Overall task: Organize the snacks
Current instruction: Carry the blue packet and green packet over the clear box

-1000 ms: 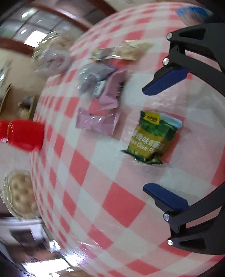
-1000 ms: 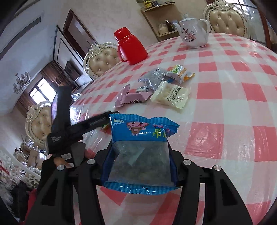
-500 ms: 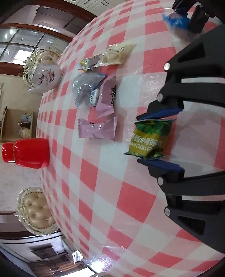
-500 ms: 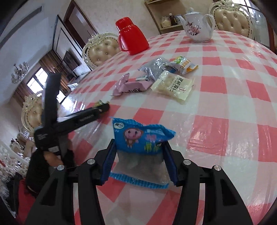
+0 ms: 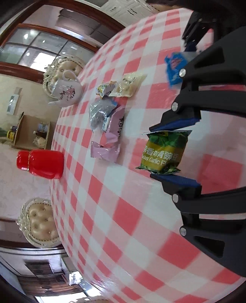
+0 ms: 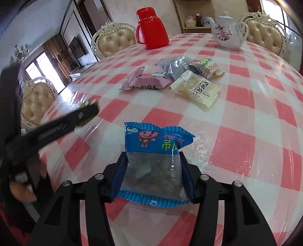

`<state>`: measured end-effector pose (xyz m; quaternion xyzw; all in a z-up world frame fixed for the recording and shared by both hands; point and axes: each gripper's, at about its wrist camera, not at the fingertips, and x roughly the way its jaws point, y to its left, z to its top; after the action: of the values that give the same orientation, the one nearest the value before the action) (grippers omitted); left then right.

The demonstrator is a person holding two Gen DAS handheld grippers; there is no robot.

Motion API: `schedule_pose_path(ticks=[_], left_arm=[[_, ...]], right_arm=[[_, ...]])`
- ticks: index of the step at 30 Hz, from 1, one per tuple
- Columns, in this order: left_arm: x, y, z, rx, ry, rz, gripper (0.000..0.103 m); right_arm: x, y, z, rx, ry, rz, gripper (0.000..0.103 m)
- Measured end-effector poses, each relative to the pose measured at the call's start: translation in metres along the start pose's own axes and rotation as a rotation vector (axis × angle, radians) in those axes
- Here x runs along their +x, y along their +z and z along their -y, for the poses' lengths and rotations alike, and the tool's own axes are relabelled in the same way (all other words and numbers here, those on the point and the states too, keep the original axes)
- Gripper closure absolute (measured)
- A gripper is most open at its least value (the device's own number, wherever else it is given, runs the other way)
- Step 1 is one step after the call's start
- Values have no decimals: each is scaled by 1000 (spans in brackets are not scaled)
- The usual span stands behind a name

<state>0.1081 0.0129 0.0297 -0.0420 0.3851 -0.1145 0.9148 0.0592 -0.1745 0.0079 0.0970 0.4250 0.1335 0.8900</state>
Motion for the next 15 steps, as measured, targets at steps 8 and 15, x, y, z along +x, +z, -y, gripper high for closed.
schedule_pose_path(ticks=[8,15], left_arm=[[-51,-33,-10,-52,9,102,60],[-78,-59,-6,-71,-30,140,60]], right_arm=[[-31,-10,25,163,83,112,54],[-52,-27,39,278,124,180,54]])
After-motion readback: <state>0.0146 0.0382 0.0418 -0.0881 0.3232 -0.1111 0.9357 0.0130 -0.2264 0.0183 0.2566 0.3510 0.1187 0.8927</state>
